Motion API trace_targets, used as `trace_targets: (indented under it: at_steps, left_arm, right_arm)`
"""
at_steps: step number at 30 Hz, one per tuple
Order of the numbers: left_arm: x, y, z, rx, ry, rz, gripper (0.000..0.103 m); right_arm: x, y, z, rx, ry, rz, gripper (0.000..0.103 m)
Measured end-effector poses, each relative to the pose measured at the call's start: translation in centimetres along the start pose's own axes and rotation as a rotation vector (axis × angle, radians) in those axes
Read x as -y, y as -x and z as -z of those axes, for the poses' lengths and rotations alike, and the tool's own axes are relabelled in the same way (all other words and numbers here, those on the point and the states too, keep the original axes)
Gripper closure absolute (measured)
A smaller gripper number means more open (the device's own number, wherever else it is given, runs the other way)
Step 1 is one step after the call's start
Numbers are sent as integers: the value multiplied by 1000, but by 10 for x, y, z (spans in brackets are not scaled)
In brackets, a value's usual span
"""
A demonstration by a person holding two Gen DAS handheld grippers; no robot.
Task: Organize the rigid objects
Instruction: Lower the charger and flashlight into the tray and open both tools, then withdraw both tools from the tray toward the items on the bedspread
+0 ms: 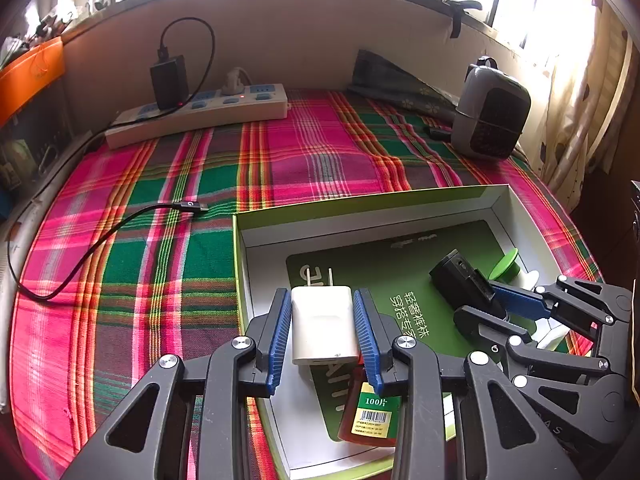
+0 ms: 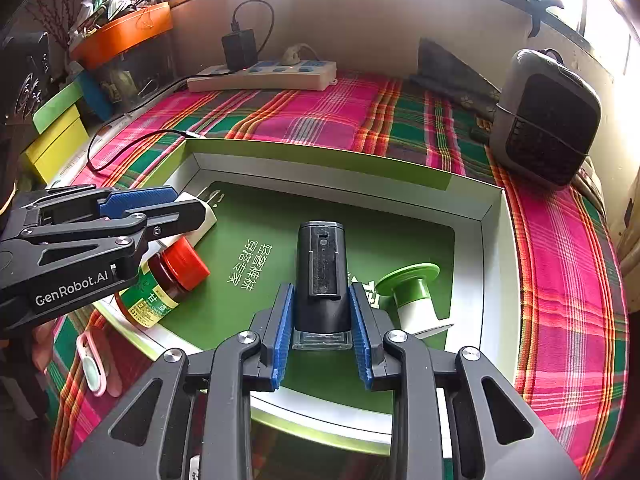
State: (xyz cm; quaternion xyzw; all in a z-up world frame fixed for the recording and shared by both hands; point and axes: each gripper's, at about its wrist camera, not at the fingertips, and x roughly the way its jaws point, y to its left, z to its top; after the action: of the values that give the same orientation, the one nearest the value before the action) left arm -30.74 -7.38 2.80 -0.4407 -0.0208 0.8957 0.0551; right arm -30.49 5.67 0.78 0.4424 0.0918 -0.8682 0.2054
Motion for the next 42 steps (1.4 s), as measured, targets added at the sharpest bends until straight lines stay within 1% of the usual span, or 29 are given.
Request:
trace_targets:
  at_steps: [4,8,15,18,25,32,42]
  left_arm:
    - [0,0,0,0,-3,-4,71]
    - [3,0,1,0,-16,-18,70]
    - [5,5,4,13,-12,-11,66]
    - [6,9,6,24,-13,-17,64]
    - [5,21,13,33,4,-28,63]
    - [7,39,20,55,9,-20,63]
    - [8,61,32,75,18,-35,62]
  right_arm:
    - [0,0,-1,3,-9,-4,74]
    - [-1,1,-1,7,-14,-11,67]
    - [-2,8,0,32,-29,-22,62]
    - [-2,14,1,48,-32,-25,57]
    - [-6,24,6,68,-38,-21,56]
    - [-10,38,12,92,-46,-12,56]
    - [-12,55,20,114,-59,-8,56]
